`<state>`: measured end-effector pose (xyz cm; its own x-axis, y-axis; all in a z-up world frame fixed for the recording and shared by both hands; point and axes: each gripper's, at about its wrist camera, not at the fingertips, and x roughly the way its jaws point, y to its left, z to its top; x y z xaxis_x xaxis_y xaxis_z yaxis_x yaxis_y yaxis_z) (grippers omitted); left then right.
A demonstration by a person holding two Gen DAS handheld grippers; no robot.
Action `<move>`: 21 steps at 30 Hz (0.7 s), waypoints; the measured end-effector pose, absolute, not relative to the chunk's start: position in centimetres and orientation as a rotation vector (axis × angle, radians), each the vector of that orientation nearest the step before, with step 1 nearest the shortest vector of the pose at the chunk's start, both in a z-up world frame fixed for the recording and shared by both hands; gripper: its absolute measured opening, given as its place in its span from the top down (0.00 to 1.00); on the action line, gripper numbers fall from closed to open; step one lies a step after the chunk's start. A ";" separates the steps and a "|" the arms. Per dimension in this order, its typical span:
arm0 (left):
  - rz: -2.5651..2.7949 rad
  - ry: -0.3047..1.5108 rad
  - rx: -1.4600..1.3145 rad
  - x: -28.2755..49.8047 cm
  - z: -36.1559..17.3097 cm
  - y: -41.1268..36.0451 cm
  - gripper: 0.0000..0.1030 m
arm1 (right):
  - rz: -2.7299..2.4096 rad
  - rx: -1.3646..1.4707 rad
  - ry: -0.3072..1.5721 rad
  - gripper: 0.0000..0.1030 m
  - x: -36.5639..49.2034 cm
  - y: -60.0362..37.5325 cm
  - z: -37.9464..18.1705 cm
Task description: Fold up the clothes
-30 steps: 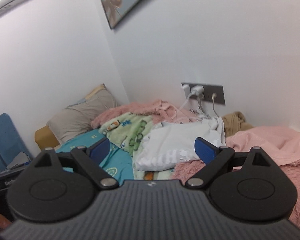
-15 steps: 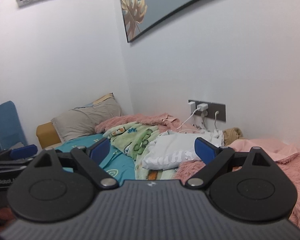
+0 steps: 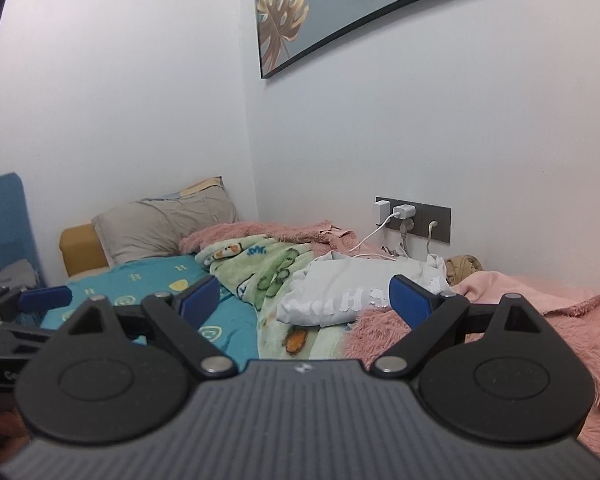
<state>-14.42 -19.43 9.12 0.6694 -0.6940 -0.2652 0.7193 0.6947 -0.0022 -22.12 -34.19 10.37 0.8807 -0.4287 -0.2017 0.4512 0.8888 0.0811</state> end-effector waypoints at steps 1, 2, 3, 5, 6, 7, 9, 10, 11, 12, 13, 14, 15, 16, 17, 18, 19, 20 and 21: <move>-0.799 0.256 0.101 -14.2 9.0 -19.3 0.00 | -0.461 0.123 0.185 0.10 -21.9 -34.1 10.2; -0.801 0.255 0.099 -14.1 8.9 -19.3 0.00 | -0.463 0.119 0.189 0.10 -21.7 -34.1 10.0; -0.799 0.253 0.098 -14.0 8.8 -19.2 0.00 | -0.465 0.121 0.195 0.10 -21.4 -34.2 9.8; -0.791 0.255 0.092 -13.8 8.6 -19.1 0.00 | -0.473 0.129 0.207 0.10 -21.1 -34.4 9.5; -0.790 0.256 0.089 -13.7 8.6 -19.1 0.00 | -0.477 0.133 0.209 0.10 -21.0 -34.6 9.4; -0.791 0.254 0.086 -13.6 8.6 -19.0 0.00 | -0.482 0.135 0.208 0.10 -21.0 -34.6 9.4; -0.791 0.249 0.082 -13.5 8.5 -18.9 0.00 | -0.491 0.136 0.207 0.10 -21.1 -34.8 9.4; -0.788 0.248 0.081 -13.4 8.5 -18.9 0.00 | -0.495 0.135 0.207 0.10 -21.1 -34.8 9.5; -0.784 0.248 0.080 -13.4 8.5 -18.9 0.00 | -0.498 0.131 0.207 0.10 -21.1 -34.9 9.5; -0.779 0.248 0.078 -13.4 8.5 -18.8 0.00 | -0.499 0.128 0.207 0.10 -21.2 -34.9 9.6; -0.774 0.249 0.076 -13.3 8.5 -18.8 0.00 | -0.498 0.125 0.205 0.10 -21.2 -34.9 9.6; -0.770 0.250 0.073 -13.3 8.5 -18.8 0.00 | -0.498 0.123 0.204 0.10 -21.2 -34.8 9.7; -0.766 0.250 0.071 -13.3 8.6 -18.8 0.00 | -0.497 0.123 0.204 0.10 -21.3 -34.7 9.7; -0.762 0.249 0.070 -13.3 8.6 -18.7 0.00 | -0.497 0.124 0.205 0.10 -21.3 -34.7 9.7; -0.759 0.248 0.070 -13.3 8.6 -18.7 0.00 | -0.496 0.126 0.207 0.10 -21.3 -34.7 9.7; -0.757 0.247 0.071 -13.3 8.7 -18.7 0.00 | -0.496 0.125 0.209 0.10 -21.3 -34.6 9.7; -0.757 0.247 0.072 -13.4 8.7 -18.7 0.00 | -0.496 0.125 0.211 0.10 -21.3 -34.6 9.7; -0.757 0.248 0.073 -13.4 8.7 -18.7 0.00 | -0.496 0.126 0.213 0.10 -21.4 -34.6 9.7; -0.757 0.249 0.073 -13.4 8.7 -18.7 0.00 | -0.497 0.127 0.214 0.10 -21.4 -34.7 9.7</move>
